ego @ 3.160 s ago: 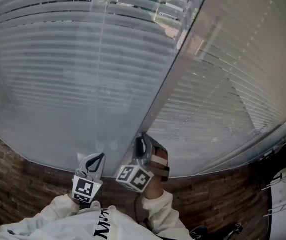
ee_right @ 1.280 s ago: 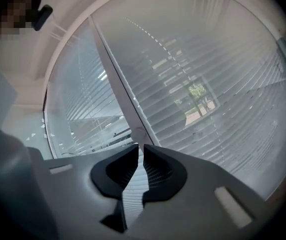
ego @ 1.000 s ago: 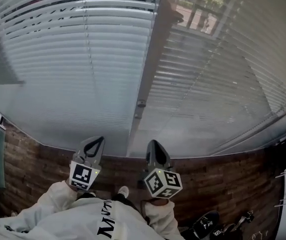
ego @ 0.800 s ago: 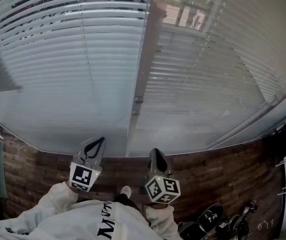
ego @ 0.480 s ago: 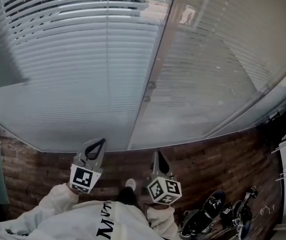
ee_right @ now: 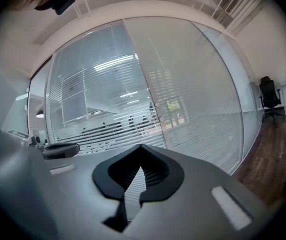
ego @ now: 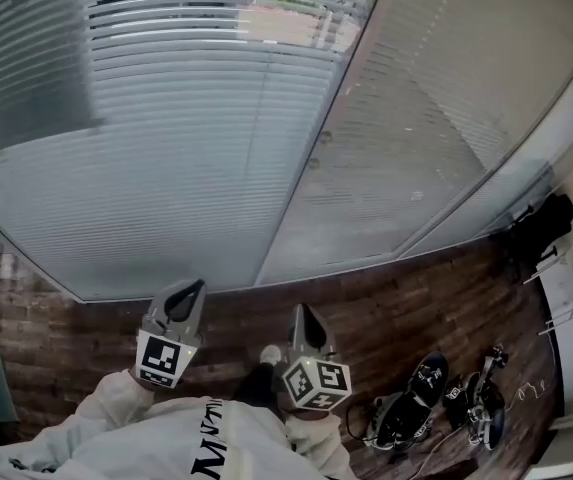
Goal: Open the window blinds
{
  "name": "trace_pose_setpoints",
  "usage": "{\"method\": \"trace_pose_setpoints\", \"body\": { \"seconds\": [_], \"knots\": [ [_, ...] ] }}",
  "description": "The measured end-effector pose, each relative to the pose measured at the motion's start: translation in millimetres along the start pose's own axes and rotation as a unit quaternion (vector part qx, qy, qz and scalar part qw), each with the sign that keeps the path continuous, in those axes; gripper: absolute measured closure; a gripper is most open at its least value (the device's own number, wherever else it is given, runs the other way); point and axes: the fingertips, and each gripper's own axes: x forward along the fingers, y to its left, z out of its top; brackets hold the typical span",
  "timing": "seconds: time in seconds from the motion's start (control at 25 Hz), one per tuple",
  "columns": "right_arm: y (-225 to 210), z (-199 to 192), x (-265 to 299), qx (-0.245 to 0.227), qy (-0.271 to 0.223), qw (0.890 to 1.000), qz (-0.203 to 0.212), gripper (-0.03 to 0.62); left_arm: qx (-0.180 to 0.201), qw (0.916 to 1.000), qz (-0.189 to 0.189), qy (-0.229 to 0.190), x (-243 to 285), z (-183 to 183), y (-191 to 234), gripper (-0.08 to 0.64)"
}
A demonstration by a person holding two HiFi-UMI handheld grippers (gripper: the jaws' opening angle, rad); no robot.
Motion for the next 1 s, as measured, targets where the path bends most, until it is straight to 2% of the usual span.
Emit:
{"method": "trace_pose_setpoints", "body": {
  "seconds": [0.24,0.44,0.6,0.76,1.0],
  "knots": [
    [23.0,-13.6,-44.0,-0.001,0.002,1.0,-0.021,0.592,-0.009,0.9997,-0.023,-0.005,-41.4,-1.0,-15.1,0.56],
    [19.3,-28.7,-67.1,0.008,0.021,0.999,-0.03,0.592,-0.019,0.9993,-0.034,0.004,-53.8,-5.9,-34.5,0.56],
    [13.9,-30.1,-76.3,-0.005,0.029,0.999,-0.032,0.592,-0.016,0.9989,-0.042,0.009,-53.8,-3.8,-49.6,0.56],
    [8.2,-24.6,-81.4,-0.02,0.022,0.999,-0.028,0.592,-0.009,0.9993,-0.036,0.007,-49.9,1.5,-56.3,0.56],
    [-1.1,-20.1,-84.9,-0.016,0.018,1.0,-0.019,0.592,-0.005,0.9996,-0.029,0.005,-48.5,7.2,-66.4,0.56]
  ]
}}
